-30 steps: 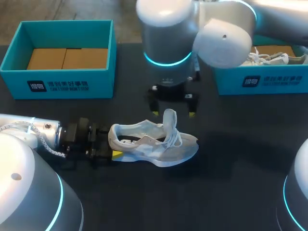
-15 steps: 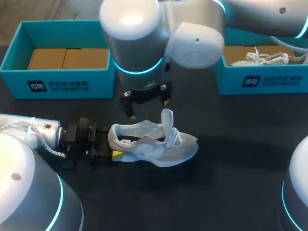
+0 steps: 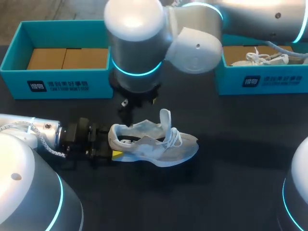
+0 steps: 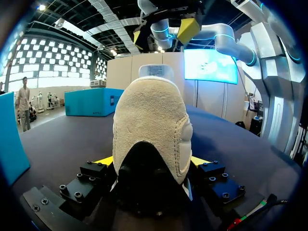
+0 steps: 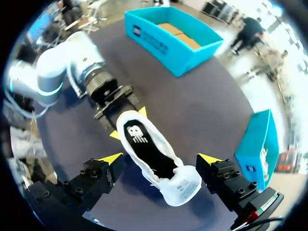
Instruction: Take the shoe out of the shoebox, open the shoe tongue, remove and reinsert the insole, then place the shoe into the shoebox
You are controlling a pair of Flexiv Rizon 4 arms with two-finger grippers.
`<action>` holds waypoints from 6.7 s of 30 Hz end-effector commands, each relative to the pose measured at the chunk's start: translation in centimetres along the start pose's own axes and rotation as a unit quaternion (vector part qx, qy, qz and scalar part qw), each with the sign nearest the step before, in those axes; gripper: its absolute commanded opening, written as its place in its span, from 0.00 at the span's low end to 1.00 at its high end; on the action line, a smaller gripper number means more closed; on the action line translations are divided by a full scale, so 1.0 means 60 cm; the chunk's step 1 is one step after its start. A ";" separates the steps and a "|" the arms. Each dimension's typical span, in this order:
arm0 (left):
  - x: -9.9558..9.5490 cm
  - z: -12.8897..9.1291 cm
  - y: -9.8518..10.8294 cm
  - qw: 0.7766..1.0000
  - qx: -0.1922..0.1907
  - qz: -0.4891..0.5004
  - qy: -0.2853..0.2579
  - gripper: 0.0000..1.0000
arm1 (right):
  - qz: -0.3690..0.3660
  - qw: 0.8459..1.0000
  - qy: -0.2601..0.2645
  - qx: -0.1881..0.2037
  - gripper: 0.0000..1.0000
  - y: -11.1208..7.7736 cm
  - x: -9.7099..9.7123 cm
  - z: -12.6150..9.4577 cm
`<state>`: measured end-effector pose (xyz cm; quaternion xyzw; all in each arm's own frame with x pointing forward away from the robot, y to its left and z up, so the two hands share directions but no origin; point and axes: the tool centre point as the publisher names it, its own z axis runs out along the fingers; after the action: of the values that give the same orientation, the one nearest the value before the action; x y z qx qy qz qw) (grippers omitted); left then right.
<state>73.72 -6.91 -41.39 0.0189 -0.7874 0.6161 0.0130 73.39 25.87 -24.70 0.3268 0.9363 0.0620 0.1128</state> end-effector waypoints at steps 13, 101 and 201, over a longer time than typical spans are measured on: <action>-0.001 0.003 0.003 1.000 -0.002 0.000 -0.001 0.00 | -0.206 0.970 0.122 -0.027 1.00 -0.023 -0.014 0.013; -0.001 0.003 0.003 1.000 -0.002 0.000 -0.001 0.00 | -0.241 0.957 0.103 0.121 0.00 -0.054 0.014 0.203; -0.001 0.003 0.003 1.000 -0.002 0.000 -0.001 0.00 | -0.174 0.979 0.103 0.038 0.00 -0.098 0.015 0.209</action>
<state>73.68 -6.93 -41.39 0.0185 -0.7873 0.6161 0.0129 72.70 23.31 -38.28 0.1508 0.9880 0.0330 0.0100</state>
